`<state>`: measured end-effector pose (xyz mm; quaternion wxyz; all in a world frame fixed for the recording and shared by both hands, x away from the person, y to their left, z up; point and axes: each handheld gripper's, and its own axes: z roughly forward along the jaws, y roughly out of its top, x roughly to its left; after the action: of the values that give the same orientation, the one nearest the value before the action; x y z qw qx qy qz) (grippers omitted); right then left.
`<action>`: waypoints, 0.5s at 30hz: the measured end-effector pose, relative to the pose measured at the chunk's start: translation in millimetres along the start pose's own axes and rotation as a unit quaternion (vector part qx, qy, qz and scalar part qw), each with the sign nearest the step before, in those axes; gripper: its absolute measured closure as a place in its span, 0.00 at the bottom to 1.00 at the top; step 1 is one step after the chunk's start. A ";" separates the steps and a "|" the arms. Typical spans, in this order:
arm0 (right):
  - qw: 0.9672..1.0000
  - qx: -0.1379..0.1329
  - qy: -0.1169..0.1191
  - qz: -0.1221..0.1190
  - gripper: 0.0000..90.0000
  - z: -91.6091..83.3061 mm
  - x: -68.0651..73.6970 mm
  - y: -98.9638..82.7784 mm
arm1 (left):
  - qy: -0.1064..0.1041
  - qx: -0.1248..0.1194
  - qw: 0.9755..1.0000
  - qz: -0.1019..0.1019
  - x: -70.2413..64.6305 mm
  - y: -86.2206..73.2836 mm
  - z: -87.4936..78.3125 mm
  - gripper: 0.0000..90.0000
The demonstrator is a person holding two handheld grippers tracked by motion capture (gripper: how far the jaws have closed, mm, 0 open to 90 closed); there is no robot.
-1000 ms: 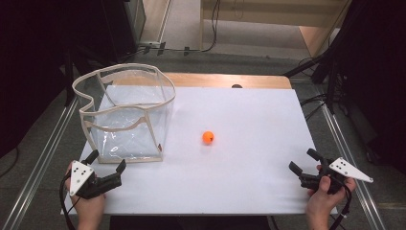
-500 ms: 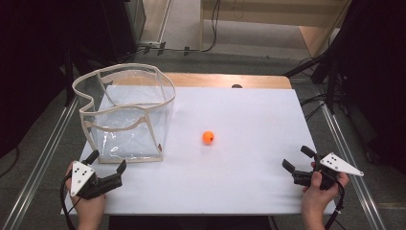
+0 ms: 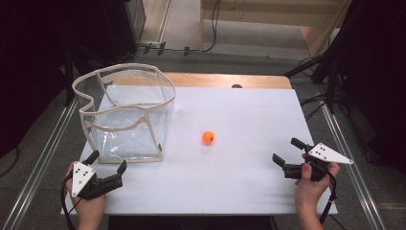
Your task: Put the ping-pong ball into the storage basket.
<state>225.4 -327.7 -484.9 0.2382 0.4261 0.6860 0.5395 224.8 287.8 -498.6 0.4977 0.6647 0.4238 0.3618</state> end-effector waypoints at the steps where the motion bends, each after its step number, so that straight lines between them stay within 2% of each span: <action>1: 1.000 0.001 0.002 -0.001 0.00 0.8 0.0 1.4 | 0.000 0.000 1.000 0.000 0.0 0.0 0.0 0.04; 10: 1.000 0.005 0.010 -0.013 0.00 12.9 4.0 16.7 | 0.000 -0.002 1.000 -0.002 0.3 -0.1 -0.5 0.04; 15: 1.000 0.011 0.020 -0.020 0.00 26.5 8.5 26.1 | 0.000 -0.002 1.000 -0.002 0.4 -0.1 -0.6 0.04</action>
<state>250.4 -304.9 -467.2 0.2310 0.4040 0.7051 0.5351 224.4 288.4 -498.6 0.4999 0.6630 0.4242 0.3613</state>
